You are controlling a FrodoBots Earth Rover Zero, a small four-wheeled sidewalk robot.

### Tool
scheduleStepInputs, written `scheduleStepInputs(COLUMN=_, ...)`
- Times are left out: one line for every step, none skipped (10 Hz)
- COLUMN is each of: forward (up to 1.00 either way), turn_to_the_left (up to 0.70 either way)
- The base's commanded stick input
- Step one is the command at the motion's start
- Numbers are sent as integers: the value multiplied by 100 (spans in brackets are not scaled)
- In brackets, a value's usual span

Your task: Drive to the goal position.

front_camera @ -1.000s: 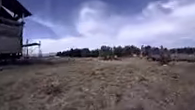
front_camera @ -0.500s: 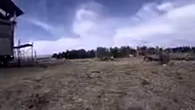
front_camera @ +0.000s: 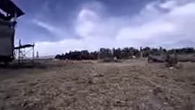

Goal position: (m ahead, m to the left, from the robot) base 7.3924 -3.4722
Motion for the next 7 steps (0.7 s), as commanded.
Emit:
scheduleStepInputs(forward=70, turn_to_the_left=0)
scheduleStepInputs(forward=70, turn_to_the_left=0)
scheduleStepInputs(forward=70, turn_to_the_left=0)
scheduleStepInputs(forward=70, turn_to_the_left=0)
scheduleStepInputs(forward=70, turn_to_the_left=0)
scheduleStepInputs(forward=70, turn_to_the_left=0)
scheduleStepInputs(forward=70, turn_to_the_left=0)
